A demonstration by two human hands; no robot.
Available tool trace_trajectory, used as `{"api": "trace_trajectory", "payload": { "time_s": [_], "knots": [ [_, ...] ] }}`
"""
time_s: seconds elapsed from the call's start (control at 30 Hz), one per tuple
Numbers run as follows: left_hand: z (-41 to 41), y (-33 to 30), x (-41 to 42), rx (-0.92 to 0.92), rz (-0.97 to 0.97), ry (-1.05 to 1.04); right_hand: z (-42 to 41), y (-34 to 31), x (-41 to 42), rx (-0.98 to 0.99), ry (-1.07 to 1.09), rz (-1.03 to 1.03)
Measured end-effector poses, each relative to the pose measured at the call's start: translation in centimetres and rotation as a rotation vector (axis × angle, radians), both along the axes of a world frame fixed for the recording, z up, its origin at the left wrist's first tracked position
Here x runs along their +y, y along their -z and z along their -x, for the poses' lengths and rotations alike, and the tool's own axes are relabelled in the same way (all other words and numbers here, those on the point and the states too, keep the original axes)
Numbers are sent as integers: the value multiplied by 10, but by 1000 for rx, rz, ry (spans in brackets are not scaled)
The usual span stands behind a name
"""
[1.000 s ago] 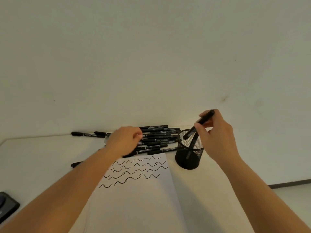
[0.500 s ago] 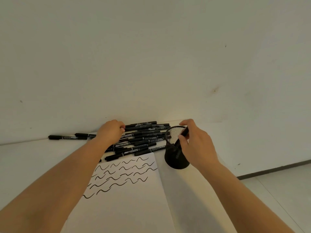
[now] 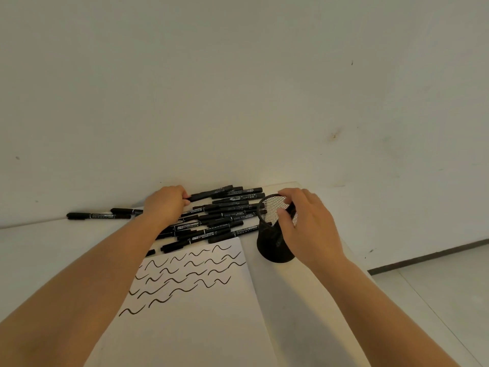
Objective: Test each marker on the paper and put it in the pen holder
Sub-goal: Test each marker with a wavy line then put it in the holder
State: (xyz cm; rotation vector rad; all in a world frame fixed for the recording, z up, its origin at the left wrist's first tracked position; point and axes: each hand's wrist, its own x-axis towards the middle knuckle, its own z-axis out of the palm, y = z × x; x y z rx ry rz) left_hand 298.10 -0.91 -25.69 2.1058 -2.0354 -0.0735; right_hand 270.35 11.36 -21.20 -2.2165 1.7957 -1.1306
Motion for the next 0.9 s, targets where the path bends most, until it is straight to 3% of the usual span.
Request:
{"api": "trace_trajectory", "payload": {
  "time_s": [0.17,0.27,0.33,0.4,0.53,0.67,0.8,0.9],
  "knots": [
    [-1,-25,34,33,109,20,-4,-13,10,67,76,200],
    [8,-41,71,142,130,84,-16,-17,28,-32,19,343],
    [16,-48,99,214,138,135,-26,-11,44,-230,-90,219],
    [25,-52,129,301,149,191,-38,-1,56,-447,-176,-37],
    [34,-52,181,423,96,312,-58,11,74,-647,-218,-363],
    [34,-40,222,407,26,423,-70,17,95,-831,-366,-483],
    [31,-25,249,356,131,437,-84,22,113,-1050,-357,-605],
    [30,-26,263,204,236,456,-91,25,125,-1236,-357,-687]
  ]
}}
